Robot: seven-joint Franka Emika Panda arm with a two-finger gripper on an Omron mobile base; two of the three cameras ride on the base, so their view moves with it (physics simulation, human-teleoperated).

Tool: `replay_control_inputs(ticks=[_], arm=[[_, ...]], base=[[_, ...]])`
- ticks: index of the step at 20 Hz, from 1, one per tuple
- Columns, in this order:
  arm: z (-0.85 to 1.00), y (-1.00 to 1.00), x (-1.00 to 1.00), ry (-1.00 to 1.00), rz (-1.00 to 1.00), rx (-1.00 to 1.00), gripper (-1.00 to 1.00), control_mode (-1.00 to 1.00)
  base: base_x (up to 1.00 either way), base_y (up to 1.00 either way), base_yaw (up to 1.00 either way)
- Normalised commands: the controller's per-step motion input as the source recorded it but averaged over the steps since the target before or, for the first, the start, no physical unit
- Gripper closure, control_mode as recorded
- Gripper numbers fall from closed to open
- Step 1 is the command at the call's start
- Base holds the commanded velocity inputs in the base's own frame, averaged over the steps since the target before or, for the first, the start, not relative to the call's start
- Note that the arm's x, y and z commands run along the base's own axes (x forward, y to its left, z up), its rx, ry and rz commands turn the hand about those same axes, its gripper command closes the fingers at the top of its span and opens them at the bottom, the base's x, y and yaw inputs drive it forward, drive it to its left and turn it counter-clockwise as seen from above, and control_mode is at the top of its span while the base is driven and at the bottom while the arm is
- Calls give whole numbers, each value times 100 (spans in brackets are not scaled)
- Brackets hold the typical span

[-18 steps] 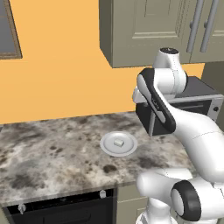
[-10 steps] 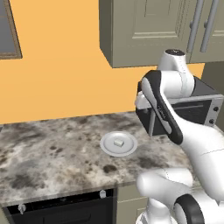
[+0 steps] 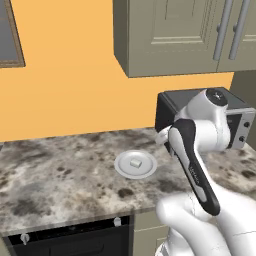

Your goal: Pick up the marshmallow and place it in the cup of hot chocolate on the dining counter.

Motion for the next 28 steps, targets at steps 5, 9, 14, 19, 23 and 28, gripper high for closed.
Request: replay_control_inputs(ticks=[5, 9, 14, 19, 23, 28], arm=[[-35, 6, 3, -19, 27, 0, -100, -100], [-33, 1, 1, 0, 20, 0, -100, -100], [-35, 8, 14, 8, 12, 0, -100, -100], [-50, 17, 34, 0, 1, -5, -100, -100], [-59, 28, 38, 0, 0, -7, -100, -100], [-55, 19, 39, 3, 0, -3, -100, -100]], base=[[0, 0, 0], [0, 0, 0], [0, 0, 0], [0, 0, 0], [0, 0, 0], [0, 0, 0]])
